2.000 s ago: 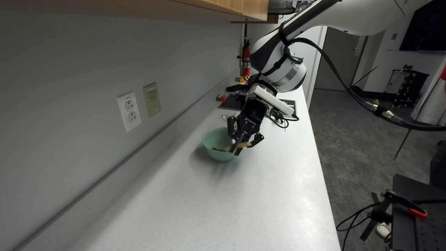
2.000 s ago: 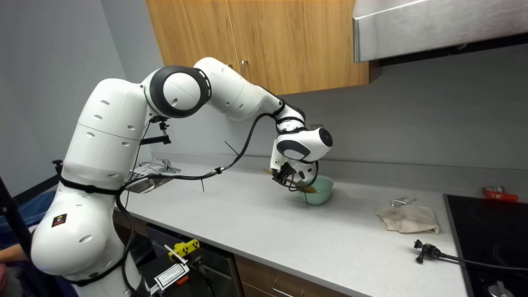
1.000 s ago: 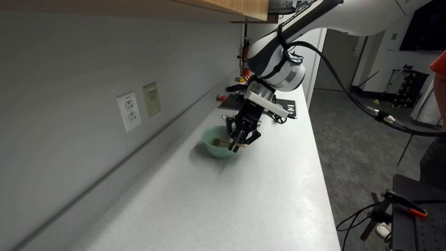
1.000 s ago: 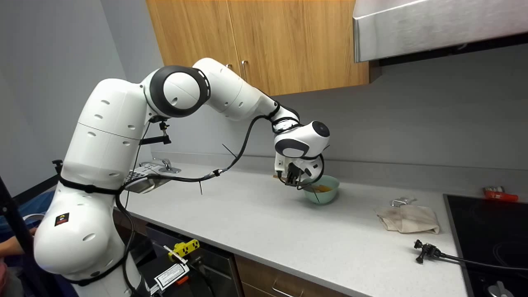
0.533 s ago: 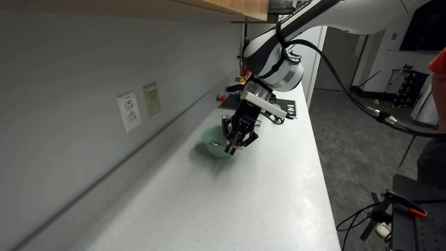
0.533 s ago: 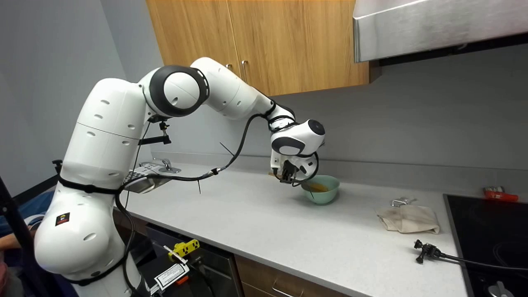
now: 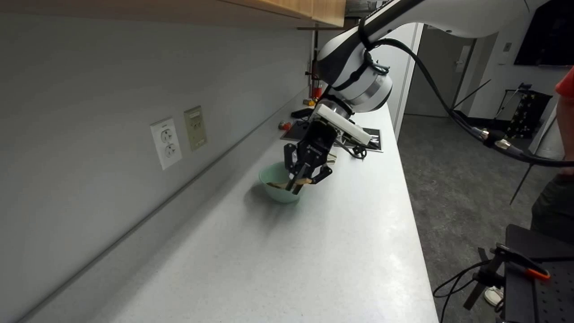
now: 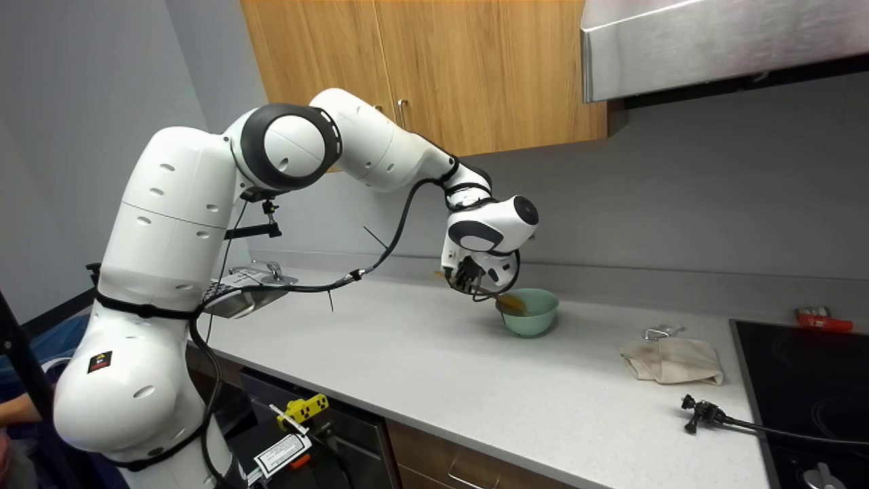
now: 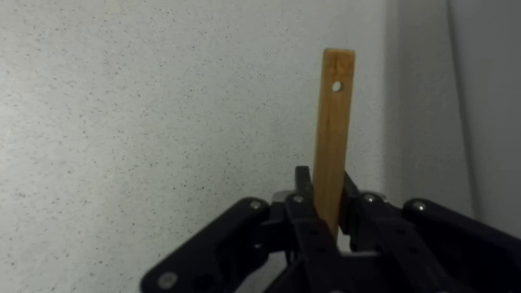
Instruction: Stir the contents in the green bow using the spatula
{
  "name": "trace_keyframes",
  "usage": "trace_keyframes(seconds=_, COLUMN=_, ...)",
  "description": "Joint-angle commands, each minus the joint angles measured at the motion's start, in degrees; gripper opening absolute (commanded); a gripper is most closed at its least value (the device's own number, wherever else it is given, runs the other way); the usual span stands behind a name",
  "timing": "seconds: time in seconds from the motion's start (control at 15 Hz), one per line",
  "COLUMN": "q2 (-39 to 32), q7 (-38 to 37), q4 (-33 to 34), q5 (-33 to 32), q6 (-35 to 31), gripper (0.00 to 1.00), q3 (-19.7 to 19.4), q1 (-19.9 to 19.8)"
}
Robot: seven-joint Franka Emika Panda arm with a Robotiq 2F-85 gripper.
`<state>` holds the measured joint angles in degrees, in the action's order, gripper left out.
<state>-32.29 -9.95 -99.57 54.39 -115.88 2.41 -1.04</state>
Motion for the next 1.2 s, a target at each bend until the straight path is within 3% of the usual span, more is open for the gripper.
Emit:
trace_keyframes(seconds=0.0, q2=0.1, q7=-1.9, q4=-0.3, q5=-3.1, q6=-4.3, gripper=0.04, q3=-2.2, q1=1.8)
trace_keyframes(seconds=0.47, q2=-1.1, q7=-6.6, q4=-1.5, q5=-10.9, q6=-12.8, gripper=0.04, q3=-3.4, q1=2.9)
trace_keyframes(seconds=0.93, q2=-0.9, q7=-4.6, q4=0.4, q5=-4.2, q6=-4.2, gripper=0.04, q3=0.7, q1=-1.2)
trace_keyframes(seconds=1.13, q2=-0.8, q7=-4.3, q4=1.4, q5=-1.5, q6=-1.5, gripper=0.04, q3=0.6, q1=-1.4)
